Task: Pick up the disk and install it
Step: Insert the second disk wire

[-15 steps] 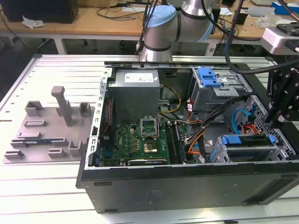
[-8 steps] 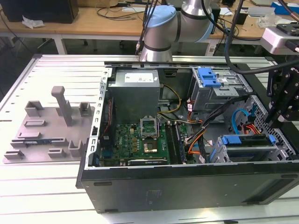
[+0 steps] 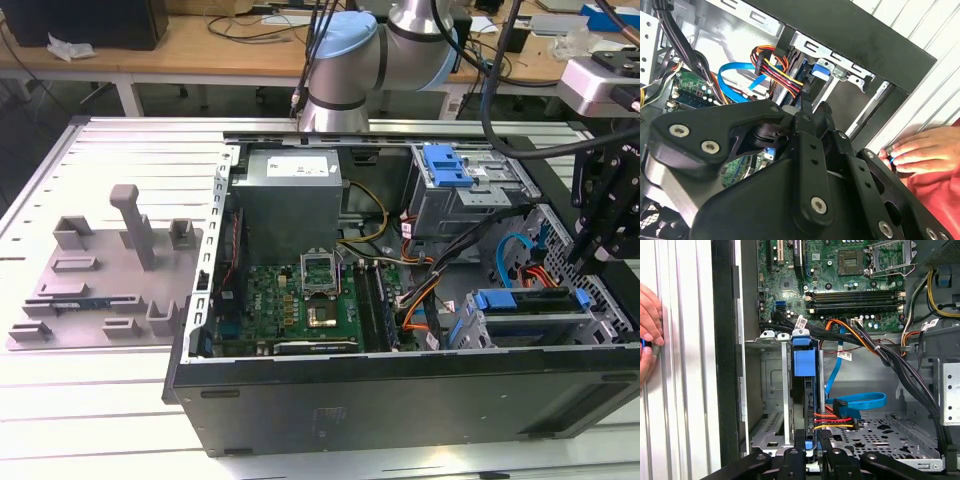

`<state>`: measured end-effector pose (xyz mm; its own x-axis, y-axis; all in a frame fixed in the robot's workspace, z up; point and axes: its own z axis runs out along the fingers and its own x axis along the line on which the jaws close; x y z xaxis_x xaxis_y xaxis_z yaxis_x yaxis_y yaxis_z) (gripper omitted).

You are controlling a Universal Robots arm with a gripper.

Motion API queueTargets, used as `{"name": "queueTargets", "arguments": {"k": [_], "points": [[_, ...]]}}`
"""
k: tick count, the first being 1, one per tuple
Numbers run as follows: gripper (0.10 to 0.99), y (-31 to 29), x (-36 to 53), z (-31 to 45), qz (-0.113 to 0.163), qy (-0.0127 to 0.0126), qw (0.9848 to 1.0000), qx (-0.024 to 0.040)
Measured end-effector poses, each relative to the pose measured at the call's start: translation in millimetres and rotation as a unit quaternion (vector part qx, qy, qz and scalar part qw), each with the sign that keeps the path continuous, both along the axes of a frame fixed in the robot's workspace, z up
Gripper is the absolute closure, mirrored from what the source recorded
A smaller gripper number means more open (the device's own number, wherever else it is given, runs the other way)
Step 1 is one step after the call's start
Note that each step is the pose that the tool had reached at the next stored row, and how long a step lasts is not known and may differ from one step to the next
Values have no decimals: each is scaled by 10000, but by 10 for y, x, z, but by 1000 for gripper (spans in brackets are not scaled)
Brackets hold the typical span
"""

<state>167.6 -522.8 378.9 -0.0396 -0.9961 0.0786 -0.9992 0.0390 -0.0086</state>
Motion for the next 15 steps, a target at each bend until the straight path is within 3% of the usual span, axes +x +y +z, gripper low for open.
{"name": "queueTargets", "arguments": {"k": [3,6,7,8,9,10,13,15], "points": [[847,20,-1,0,-1,0,10000,-19],[847,150,1,1,1,13,9999,-169],[847,203,2,1,1,42,9996,-291],[847,237,4,3,1,58,9993,-362],[847,260,6,2,1,69,9992,-399],[847,307,10,3,1,90,9988,-477],[847,410,11,3,1,108,9980,-626],[710,432,12,2,0,108,9976,-677]]}}
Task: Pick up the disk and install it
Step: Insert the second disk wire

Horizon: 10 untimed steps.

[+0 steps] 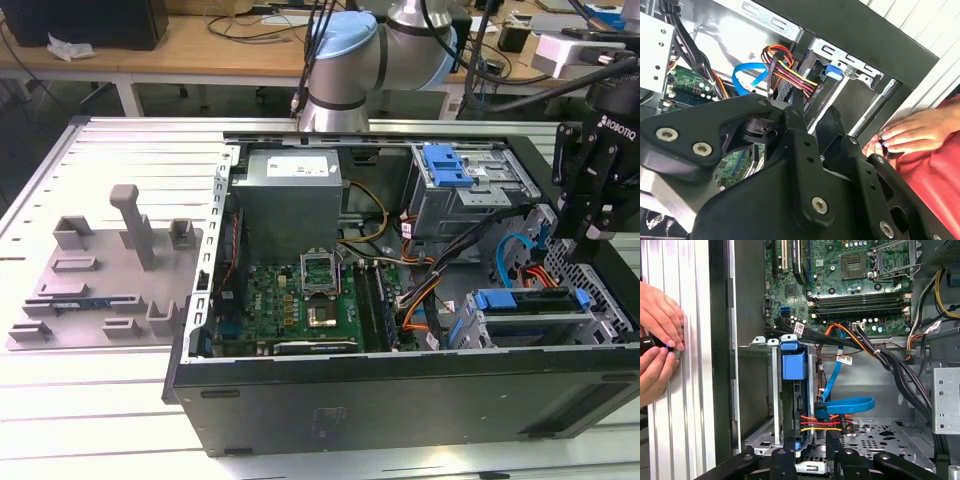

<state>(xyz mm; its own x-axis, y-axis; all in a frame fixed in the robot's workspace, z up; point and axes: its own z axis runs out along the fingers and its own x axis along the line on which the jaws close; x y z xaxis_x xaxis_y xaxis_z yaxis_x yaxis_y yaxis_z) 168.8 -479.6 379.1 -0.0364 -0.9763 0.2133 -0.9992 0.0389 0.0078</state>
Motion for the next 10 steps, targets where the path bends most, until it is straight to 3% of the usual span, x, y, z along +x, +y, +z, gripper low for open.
{"name": "queueTargets", "arguments": {"k": [7,10], "points": [[710,14,-17,-5,0,0,10000,-1],[710,51,-36,-8,0,0,10000,-1]]}}
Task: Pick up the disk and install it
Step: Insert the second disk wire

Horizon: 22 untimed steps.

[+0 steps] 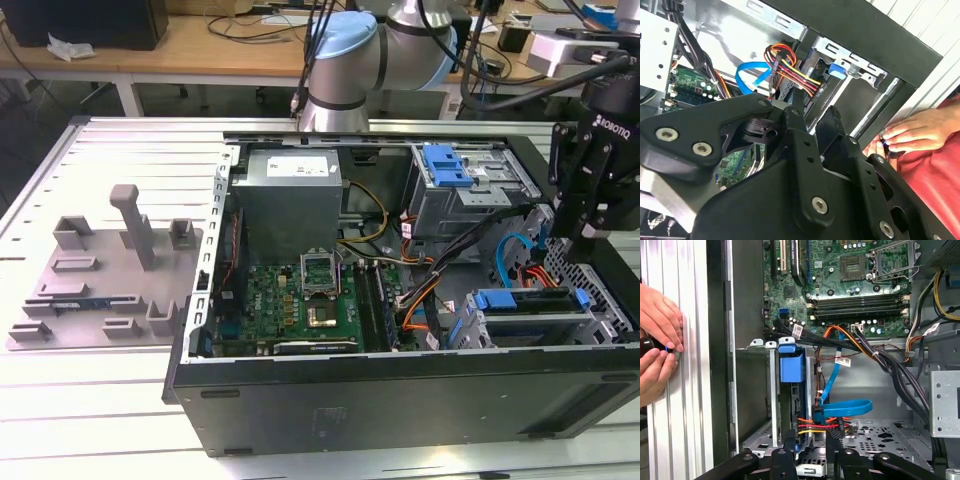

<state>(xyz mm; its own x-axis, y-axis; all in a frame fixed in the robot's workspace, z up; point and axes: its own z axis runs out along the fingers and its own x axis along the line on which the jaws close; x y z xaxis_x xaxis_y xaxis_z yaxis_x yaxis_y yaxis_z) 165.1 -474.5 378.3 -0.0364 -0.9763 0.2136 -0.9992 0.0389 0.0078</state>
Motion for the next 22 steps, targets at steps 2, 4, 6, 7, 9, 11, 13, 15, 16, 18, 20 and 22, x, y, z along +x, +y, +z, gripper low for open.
{"name": "queueTargets", "arguments": {"k": [2,4,6,7,9,11,13,15,16,18,20,22], "points": [[710,31,-19,-4,0,0,10000,1],[710,40,-41,-6,0,1,10000,1],[710,40,-88,-8,0,2,10000,1],[710,40,-106,-8,0,2,10000,1],[710,7,-126,-8,-4,2,10000,1],[710,6,-128,-8,-14,21,10000,1],[710,6,-127,-8,-14,46,10000,2],[710,6,-127,-8,-15,77,10000,1],[710,6,-127,-8,-16,88,10000,1],[710,6,-127,-11,-16,92,10000,0],[710,6,-127,-41,-17,92,10000,2],[710,6,-127,-64,-25,92,10000,1]]}}
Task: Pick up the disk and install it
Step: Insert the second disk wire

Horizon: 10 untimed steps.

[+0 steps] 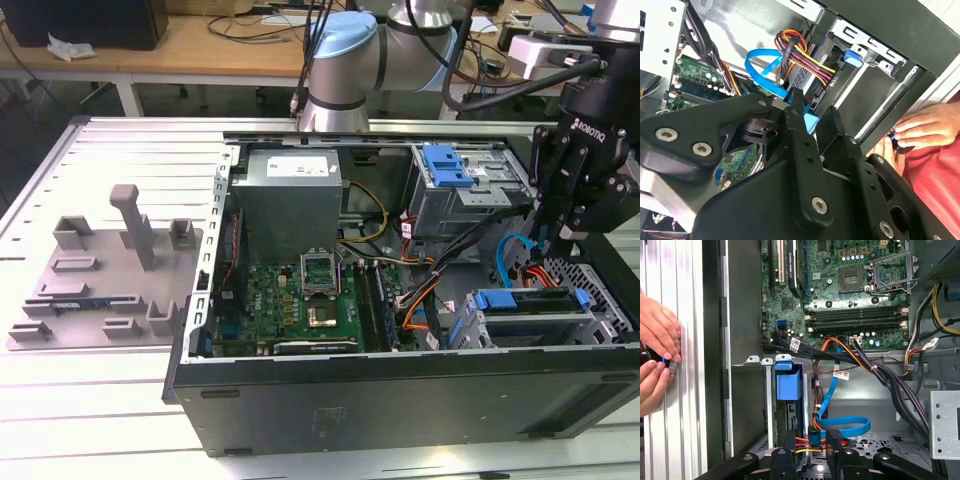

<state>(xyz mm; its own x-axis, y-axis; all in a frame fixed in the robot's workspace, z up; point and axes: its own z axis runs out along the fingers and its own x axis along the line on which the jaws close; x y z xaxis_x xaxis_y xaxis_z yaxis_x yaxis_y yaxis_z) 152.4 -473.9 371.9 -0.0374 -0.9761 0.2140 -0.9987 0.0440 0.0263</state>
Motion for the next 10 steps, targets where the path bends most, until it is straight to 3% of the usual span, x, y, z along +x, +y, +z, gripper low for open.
{"name": "queueTargets", "arguments": {"k": [10], "points": [[710,-3,0,-16,-14,-11,10000,86]]}}
